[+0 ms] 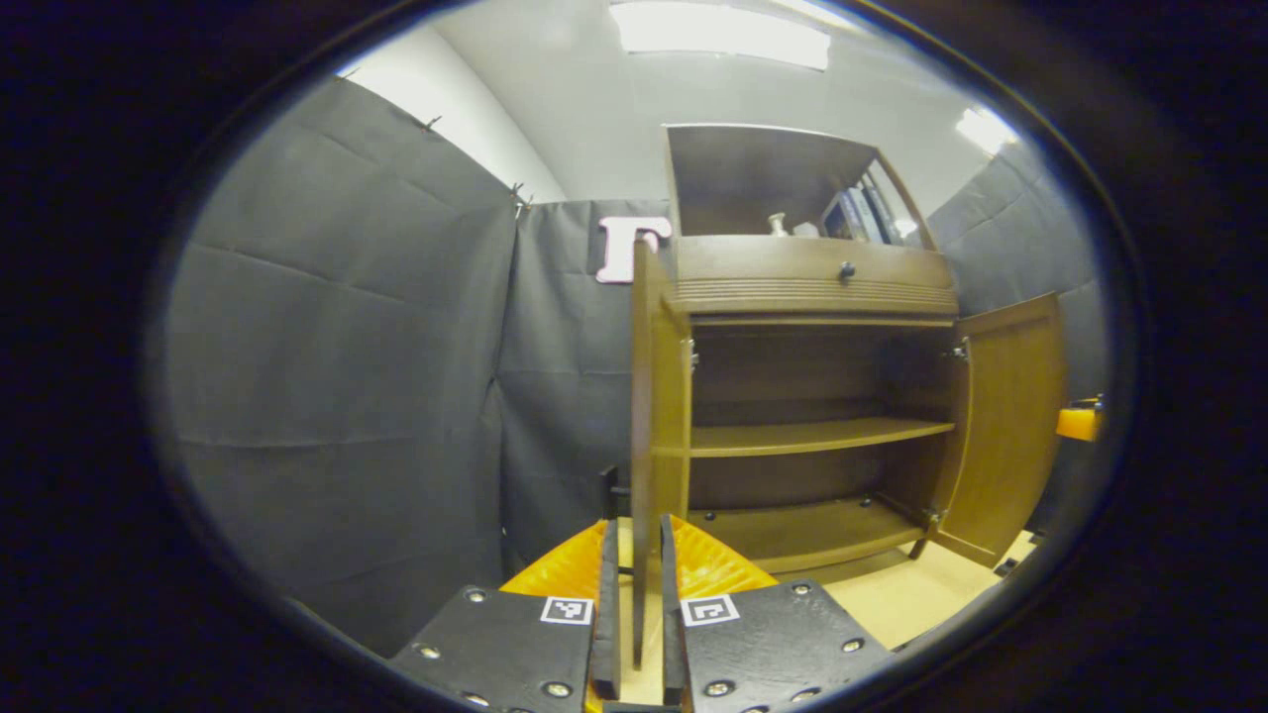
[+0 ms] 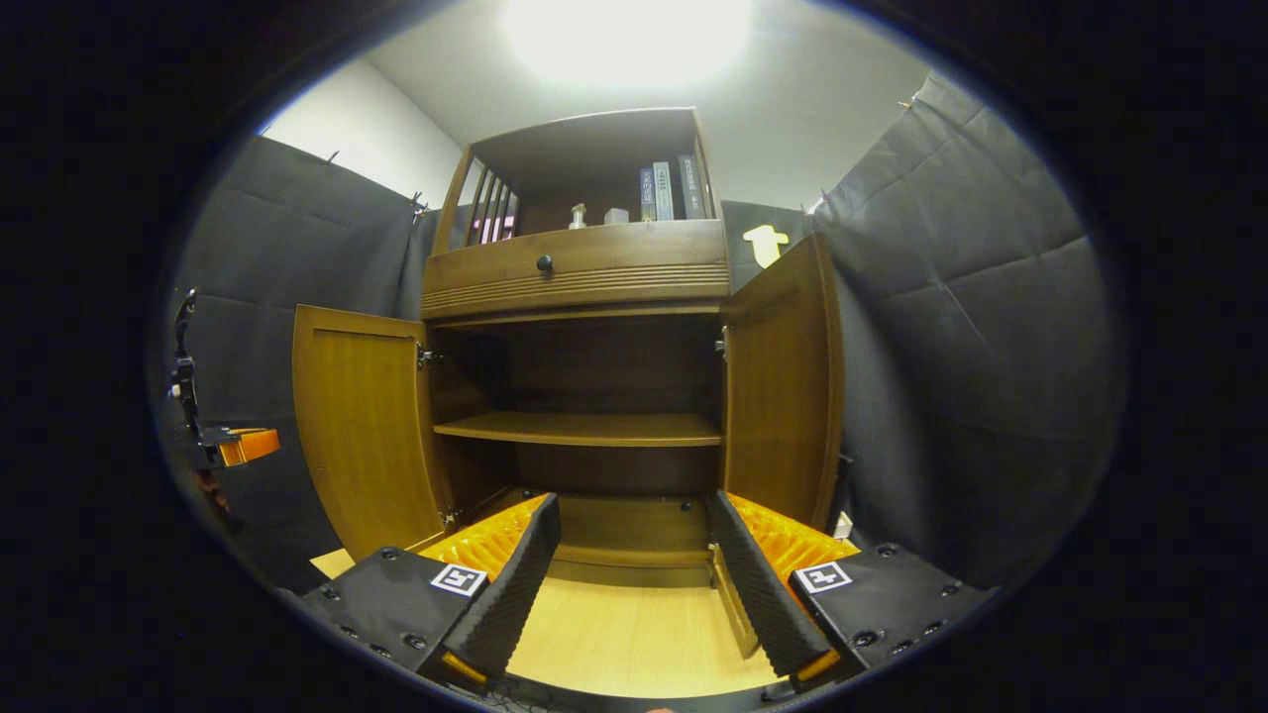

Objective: Open the right door of the double-door shoe cabinet with the right hand, and open the left door with the left hand.

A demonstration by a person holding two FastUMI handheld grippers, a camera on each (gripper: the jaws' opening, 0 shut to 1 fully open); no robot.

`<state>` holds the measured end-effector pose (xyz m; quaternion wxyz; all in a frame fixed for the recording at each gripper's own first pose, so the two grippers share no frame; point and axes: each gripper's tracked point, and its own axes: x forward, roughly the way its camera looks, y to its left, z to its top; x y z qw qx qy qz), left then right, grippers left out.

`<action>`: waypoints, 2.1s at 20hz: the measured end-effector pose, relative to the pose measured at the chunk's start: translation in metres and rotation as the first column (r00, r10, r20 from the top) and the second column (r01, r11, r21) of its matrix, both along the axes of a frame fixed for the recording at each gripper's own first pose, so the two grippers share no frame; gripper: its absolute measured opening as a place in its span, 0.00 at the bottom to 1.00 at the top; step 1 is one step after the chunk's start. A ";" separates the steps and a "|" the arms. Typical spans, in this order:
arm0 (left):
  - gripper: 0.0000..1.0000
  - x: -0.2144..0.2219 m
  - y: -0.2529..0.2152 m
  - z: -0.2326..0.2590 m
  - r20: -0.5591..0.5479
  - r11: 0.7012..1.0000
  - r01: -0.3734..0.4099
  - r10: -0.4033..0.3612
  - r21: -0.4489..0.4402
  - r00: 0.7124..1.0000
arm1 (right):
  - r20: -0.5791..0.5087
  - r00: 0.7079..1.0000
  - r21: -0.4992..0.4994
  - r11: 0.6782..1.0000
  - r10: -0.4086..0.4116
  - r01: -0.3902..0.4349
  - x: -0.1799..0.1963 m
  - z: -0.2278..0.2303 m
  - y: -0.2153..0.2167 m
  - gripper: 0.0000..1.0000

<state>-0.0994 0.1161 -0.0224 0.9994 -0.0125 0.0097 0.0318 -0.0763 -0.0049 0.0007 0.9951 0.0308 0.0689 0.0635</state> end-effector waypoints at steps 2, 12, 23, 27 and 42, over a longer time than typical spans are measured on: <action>0.19 -0.013 -0.019 0.011 0.011 1.000 0.024 -0.024 0.001 1.000 | 0.006 1.000 -0.002 1.000 -0.021 0.021 -0.017 0.001 -0.014 0.97; 0.20 -0.074 -0.065 0.031 0.049 0.998 0.057 -0.058 0.018 0.997 | 0.044 0.998 -0.010 0.999 -0.039 0.039 -0.064 0.011 -0.022 0.97; 0.68 -0.091 -0.056 0.026 0.036 1.000 0.020 -0.021 0.022 0.999 | 0.061 0.998 -0.022 0.999 -0.035 0.036 -0.079 0.012 -0.008 0.97; 0.82 -0.090 -0.053 0.029 0.042 0.999 0.012 -0.013 0.039 0.999 | 0.075 0.996 -0.028 0.999 -0.043 0.045 -0.079 0.017 -0.010 0.92; 0.82 -0.073 -0.075 0.043 0.076 0.997 0.043 -0.048 0.061 0.996 | 0.091 0.994 -0.037 0.997 -0.057 0.061 -0.070 0.024 -0.019 0.97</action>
